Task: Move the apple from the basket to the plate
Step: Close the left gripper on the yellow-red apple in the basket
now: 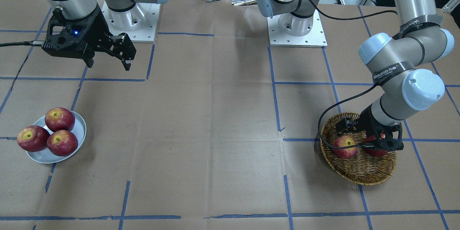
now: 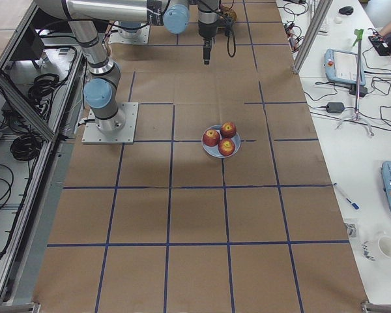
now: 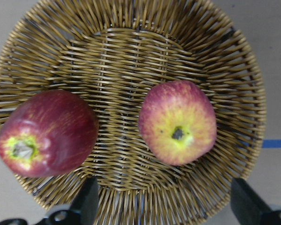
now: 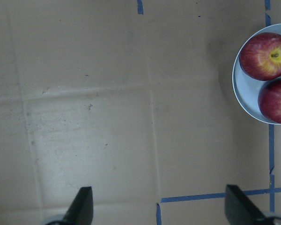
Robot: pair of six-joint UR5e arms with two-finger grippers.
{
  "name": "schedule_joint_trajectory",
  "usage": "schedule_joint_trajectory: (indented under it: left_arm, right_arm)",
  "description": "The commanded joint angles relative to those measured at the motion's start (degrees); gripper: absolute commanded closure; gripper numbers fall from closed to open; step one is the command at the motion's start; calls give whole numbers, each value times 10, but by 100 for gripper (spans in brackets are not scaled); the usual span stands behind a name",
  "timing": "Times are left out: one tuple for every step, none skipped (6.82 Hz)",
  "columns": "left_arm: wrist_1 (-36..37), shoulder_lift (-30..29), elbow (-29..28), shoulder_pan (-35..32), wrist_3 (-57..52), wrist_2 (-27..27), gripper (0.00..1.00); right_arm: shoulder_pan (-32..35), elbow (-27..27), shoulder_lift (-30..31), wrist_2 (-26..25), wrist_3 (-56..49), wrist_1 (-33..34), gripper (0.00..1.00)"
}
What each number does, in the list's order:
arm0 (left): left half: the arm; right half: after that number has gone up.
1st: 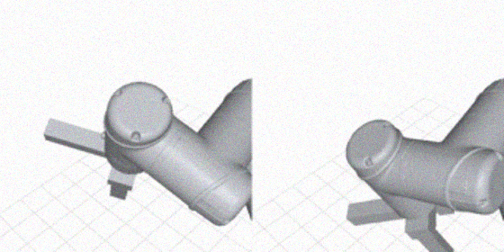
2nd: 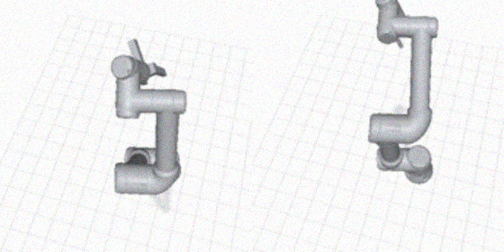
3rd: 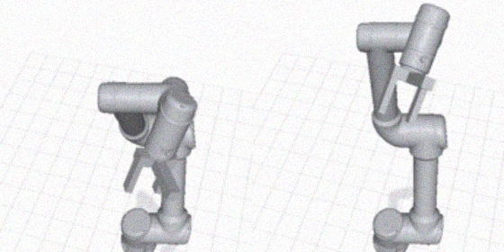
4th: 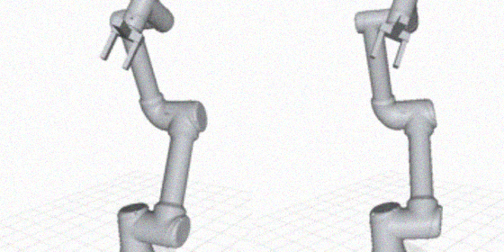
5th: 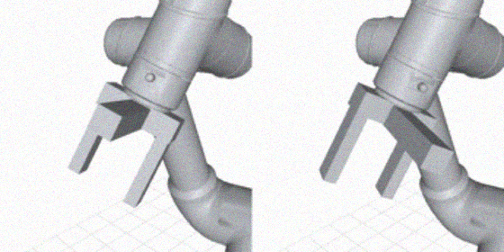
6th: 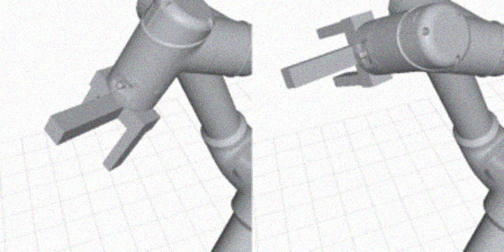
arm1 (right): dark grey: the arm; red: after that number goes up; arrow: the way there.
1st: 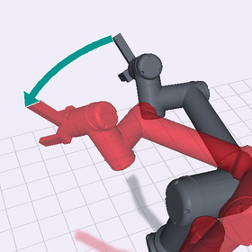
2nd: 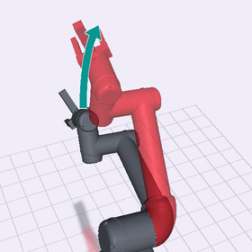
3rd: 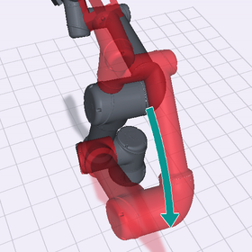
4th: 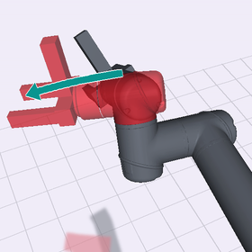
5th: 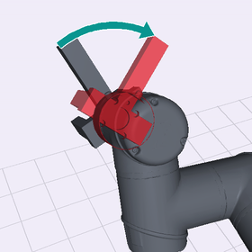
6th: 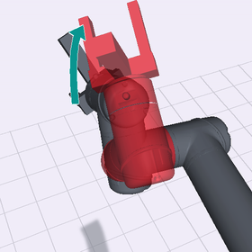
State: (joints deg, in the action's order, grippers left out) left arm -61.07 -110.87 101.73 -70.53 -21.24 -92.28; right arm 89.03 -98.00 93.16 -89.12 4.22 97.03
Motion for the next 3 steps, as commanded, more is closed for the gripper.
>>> schedule_joint_trajectory:
  left_arm:
    - [44, -31, -4, 0, 1, 14, 1]
    - [65, -49, -6, 0, 1, 12, 1]
    - [71, -51, -7, -4, 1, 14, 2]
  right_arm:
    - [0, 0, 0, 0, 0, 0, 0]
    - [0, 1, 0, 0, 0, 0, 0]
    - [0, 1, 0, 0, 0, 1, 0]
